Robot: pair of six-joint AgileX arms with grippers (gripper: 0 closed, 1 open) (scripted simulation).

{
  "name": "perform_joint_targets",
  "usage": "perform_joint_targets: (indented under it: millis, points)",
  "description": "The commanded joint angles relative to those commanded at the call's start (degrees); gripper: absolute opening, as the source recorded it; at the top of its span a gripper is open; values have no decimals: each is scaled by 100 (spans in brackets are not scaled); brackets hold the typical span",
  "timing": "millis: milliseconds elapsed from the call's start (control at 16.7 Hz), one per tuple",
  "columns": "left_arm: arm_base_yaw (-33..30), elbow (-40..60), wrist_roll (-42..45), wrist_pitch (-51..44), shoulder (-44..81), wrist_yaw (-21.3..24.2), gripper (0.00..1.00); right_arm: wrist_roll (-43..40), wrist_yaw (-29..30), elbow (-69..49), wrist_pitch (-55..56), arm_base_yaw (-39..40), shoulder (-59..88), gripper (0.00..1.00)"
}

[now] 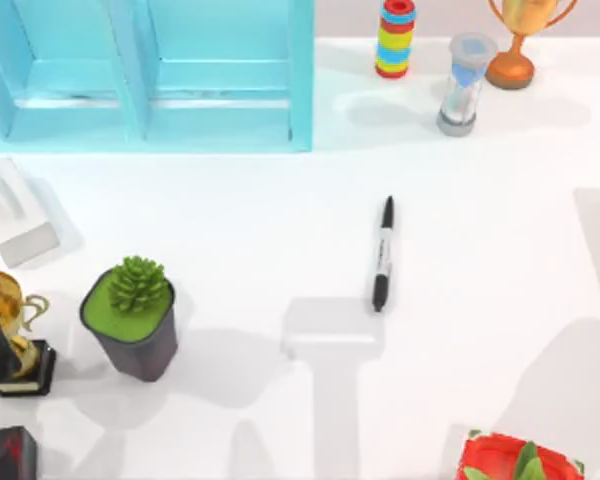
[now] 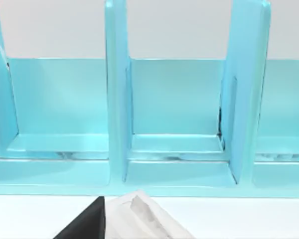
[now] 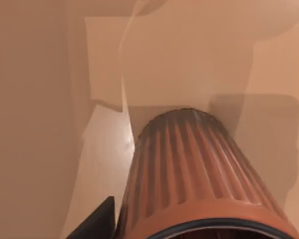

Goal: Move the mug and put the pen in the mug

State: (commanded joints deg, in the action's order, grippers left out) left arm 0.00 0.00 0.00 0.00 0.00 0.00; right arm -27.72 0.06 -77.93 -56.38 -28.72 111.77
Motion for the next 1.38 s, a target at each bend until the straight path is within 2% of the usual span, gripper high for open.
perform_joint_targets:
  millis: [600, 1200, 1380]
  points:
    - [0, 0, 0, 0, 0, 0, 100, 0, 0, 0, 0, 0, 0, 2]
    - [0, 0, 0, 0, 0, 0, 100, 22, -1, -14, -16, 13, -24, 0]
    - [0, 0, 0, 0, 0, 0, 100, 405, -5, -339, -425, 308, -137, 0]
